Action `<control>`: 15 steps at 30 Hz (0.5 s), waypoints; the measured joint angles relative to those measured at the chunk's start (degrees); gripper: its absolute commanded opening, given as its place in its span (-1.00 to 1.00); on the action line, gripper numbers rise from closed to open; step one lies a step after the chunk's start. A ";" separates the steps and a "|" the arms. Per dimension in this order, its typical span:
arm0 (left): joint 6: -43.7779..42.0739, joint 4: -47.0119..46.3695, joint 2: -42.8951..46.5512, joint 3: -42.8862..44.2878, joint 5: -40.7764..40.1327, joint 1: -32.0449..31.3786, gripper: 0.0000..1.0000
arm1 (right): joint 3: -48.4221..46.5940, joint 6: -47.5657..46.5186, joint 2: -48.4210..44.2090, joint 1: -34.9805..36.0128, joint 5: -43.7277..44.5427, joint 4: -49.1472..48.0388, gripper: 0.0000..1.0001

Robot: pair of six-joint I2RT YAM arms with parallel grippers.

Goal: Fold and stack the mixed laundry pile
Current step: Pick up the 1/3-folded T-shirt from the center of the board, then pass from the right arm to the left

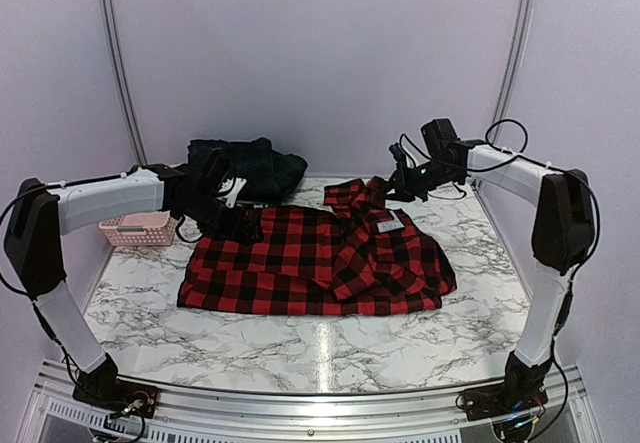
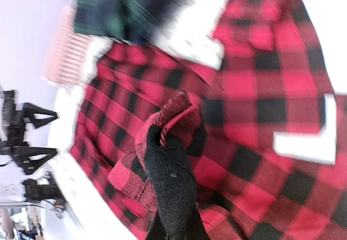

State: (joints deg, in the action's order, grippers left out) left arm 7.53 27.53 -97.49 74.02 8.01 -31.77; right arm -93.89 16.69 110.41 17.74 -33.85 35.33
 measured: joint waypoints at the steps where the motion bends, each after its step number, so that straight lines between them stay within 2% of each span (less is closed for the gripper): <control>1: 0.00 -0.22 0.00 0.94 -0.07 0.35 0.98 | -1.46 0.37 0.35 0.07 -1.22 -0.61 -1.00; 6: -0.11 -0.79 0.00 6.10 -0.55 1.55 0.98 | -9.92 -1.01 1.88 1.46 -7.72 -2.29 -1.00; 9: -0.42 -1.31 -0.37 10.14 0.24 2.03 0.98 | -21.31 -8.92 6.05 3.41 -8.98 1.29 -1.00; 15: -2.40 -4.55 -1.64 14.51 6.03 2.27 0.98 | -26.32 -24.46 6.43 7.10 -4.87 7.56 -1.00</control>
State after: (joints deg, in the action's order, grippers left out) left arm 5.13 22.98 -99.13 88.53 14.04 -29.50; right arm -120.20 -7.77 116.84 24.84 -38.72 42.89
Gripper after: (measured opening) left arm 0.989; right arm 0.003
